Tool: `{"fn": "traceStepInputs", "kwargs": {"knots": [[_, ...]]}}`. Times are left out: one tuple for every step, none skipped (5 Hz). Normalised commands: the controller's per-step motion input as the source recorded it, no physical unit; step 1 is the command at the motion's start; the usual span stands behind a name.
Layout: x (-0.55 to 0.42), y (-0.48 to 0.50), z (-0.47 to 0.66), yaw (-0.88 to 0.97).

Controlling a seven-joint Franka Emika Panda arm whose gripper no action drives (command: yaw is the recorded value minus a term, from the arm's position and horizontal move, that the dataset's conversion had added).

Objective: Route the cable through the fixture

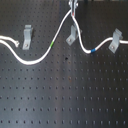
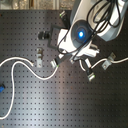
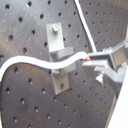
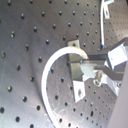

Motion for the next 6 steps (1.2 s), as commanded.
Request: {"fn": "traceStepInputs", "kwargs": {"knots": [[-0.053,0.023,-0.16,-0.08],[-0.045,0.021,-0.44,-0.41],[0.010,0.003,-0.56,-0.33],[-0.035,0.009,-0.47,-0.45],[0.005,0.004,-0.38,-0.44],[0.029,0.001,0.05,0.00]]}}
